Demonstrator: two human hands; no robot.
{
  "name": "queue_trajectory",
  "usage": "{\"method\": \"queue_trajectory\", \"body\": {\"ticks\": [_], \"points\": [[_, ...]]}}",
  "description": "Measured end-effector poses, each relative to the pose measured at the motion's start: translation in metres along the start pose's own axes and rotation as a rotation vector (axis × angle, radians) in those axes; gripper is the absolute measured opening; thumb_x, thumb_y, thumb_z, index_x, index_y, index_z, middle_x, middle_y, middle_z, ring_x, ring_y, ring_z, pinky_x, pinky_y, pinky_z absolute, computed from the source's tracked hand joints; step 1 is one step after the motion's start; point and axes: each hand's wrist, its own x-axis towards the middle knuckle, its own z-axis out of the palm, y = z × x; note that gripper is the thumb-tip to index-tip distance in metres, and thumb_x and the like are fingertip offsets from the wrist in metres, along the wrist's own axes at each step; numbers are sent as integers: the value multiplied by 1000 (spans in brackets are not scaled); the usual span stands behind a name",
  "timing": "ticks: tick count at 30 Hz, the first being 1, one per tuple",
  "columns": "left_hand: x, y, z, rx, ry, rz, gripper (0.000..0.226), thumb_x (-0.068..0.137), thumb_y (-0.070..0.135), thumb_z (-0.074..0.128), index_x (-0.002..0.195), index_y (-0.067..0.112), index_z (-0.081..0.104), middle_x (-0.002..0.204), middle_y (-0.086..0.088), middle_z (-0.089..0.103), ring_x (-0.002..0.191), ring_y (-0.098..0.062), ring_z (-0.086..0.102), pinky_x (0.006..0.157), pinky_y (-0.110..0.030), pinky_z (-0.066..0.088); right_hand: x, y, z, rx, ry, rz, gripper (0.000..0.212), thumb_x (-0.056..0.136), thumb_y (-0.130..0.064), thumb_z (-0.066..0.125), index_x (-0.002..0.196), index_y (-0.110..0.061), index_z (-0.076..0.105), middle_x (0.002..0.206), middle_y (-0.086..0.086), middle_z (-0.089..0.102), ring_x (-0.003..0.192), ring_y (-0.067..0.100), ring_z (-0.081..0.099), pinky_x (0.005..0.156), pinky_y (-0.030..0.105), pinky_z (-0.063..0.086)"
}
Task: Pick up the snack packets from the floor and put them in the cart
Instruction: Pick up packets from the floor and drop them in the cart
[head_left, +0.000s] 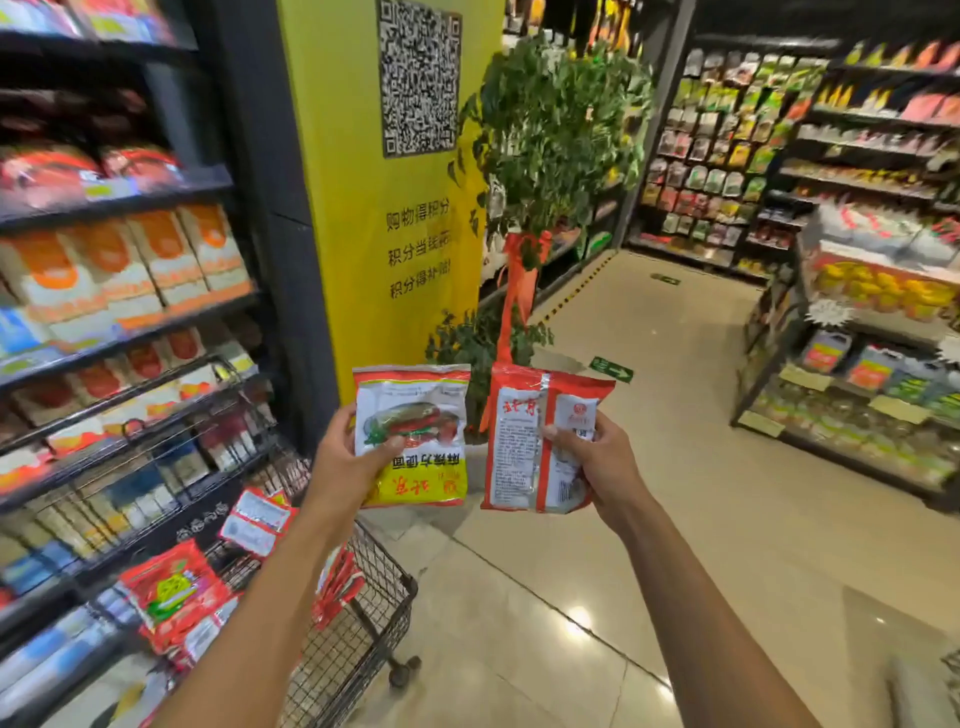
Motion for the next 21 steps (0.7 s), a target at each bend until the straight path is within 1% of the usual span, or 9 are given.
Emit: {"method": "queue_trajectory", "body": {"ticks": [2, 6, 8, 10, 14, 16, 19, 20, 21], "points": [[14, -6, 1, -12, 72, -18, 51, 89, 2, 78, 118, 40, 60, 107, 3, 80, 91, -21, 78, 68, -37, 64, 35, 10, 7, 8, -85, 8, 35, 87, -11, 81, 120, -8, 69, 111, 10, 79, 99, 34, 77, 89, 52, 62], [37, -18, 5, -4, 258, -34, 57, 88, 5, 80, 119, 48, 58, 115, 3, 78, 102, -26, 77, 85, -48, 63, 104, 30, 23, 29, -275, 33, 34, 86, -10, 82, 119, -9, 70, 113, 11, 79, 101, 35, 76, 92, 57, 60], [42, -19, 14, 20, 349, -40, 56, 89, 7, 80, 119, 48, 56, 119, 3, 75, 103, -22, 76, 87, -45, 63, 136, 35, 32, 17, -360, 66, 38, 84, -13, 84, 119, -11, 70, 113, 9, 79, 102, 33, 77, 93, 57, 60], [47, -20, 20, 33, 416, -47, 58, 88, 8, 81, 127, 42, 55, 122, 2, 74, 103, -20, 76, 88, -44, 63, 164, 38, 42, 19, -440, 70, 41, 84, -14, 84, 122, -12, 68, 114, 8, 79, 102, 31, 77, 93, 55, 60], [38, -27, 15, 65, 586, -119, 62, 88, 13, 82, 135, 40, 52, 120, 8, 72, 104, -17, 74, 87, -41, 63, 193, 51, 76, 38, -578, 77, 45, 85, -10, 83, 126, -11, 64, 113, 5, 79, 101, 28, 77, 86, 47, 62], [27, -37, 6, 92, 690, -178, 71, 79, 26, 89, 139, 39, 53, 124, 7, 72, 109, -20, 72, 91, -47, 62, 196, 62, 91, 31, -611, 101, 44, 85, -9, 83, 124, -12, 63, 110, 5, 80, 98, 28, 78, 83, 46, 63], [17, -69, -24, 92, 810, -198, 104, 54, 58, 97, 145, 41, 50, 133, 1, 70, 120, -30, 68, 97, -59, 58, 199, 79, 116, 6, -663, 158, 44, 83, -9, 84, 122, -12, 63, 104, 2, 81, 92, 23, 79, 82, 48, 65], [13, -74, -30, 95, 858, -218, 108, 51, 62, 97, 145, 42, 49, 134, 1, 70, 122, -31, 67, 98, -59, 57, 200, 84, 126, -10, -683, 173, 44, 84, -9, 84, 122, -13, 63, 102, 0, 81, 90, 21, 79, 81, 46, 65], [11, -71, -30, 92, 890, -223, 103, 56, 57, 97, 146, 40, 49, 132, 0, 71, 120, -31, 69, 97, -59, 58, 199, 87, 134, -22, -697, 188, 45, 84, -10, 85, 123, -15, 63, 102, -1, 81, 88, 20, 79, 80, 46, 65]]}}
